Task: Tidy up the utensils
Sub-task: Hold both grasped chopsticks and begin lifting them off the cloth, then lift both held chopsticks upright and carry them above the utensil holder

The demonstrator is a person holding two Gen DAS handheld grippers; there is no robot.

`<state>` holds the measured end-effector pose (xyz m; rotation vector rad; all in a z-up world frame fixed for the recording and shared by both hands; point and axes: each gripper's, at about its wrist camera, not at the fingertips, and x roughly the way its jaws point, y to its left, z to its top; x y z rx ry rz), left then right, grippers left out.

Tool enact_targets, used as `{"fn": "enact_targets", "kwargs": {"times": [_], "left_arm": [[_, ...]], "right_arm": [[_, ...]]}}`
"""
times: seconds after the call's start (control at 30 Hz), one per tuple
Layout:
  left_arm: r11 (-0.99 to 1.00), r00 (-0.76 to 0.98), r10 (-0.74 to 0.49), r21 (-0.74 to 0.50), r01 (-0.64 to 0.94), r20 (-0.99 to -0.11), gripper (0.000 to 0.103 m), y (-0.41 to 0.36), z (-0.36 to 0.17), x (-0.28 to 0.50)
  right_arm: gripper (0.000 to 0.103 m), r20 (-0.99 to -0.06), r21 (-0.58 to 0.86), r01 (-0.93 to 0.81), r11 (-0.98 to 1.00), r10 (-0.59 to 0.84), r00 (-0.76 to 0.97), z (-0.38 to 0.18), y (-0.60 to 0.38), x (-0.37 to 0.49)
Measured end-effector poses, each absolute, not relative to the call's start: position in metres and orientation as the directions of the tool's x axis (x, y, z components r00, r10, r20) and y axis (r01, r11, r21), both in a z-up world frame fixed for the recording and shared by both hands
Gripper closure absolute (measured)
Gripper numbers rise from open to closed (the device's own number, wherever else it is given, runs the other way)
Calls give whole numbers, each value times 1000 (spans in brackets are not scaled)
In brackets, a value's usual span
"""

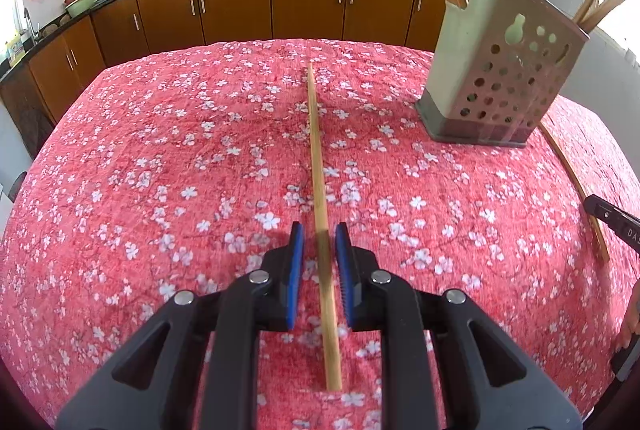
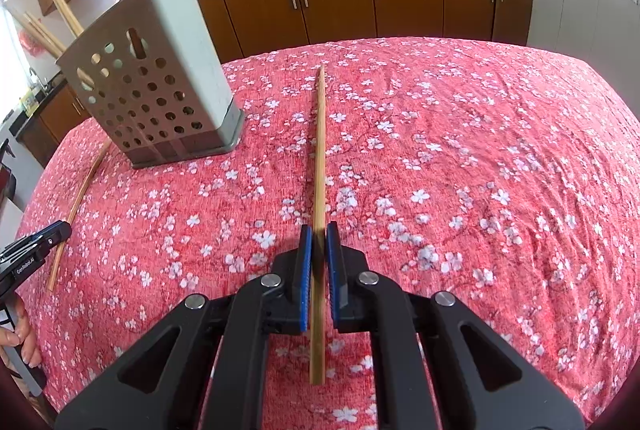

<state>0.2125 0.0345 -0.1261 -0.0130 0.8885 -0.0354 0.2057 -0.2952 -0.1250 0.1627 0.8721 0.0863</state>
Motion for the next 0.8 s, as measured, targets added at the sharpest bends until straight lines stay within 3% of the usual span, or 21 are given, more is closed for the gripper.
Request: {"fn": "enact_targets", "kwargs": {"times": [0.1,0.17,0.3,0.6,0.8], "left_arm": [[1000,630,-30,-19,25,-776,87,35,-126,202],[1000,630,-20,-13,15,-777,95,36,-127,195],[999,616,-49,-51,14,-786,95,42,-120,196],[995,694,-79,-99,11,-716,95,52,-78,178],[995,695,-79,-101,9,-715,95,45,-69,176]], "right_arm": [[95,-754,180,-11,984,145,640,-124,-297,199],[95,-753,186,-10,983,149,641,-124,-298,198],[95,-749,203,-1,979,156,645,-118,-302,193],[95,-657,213,3,977,141,741,-71,-313,178],[95,-654,213,9,977,136,744,-68,-317,178]]}}
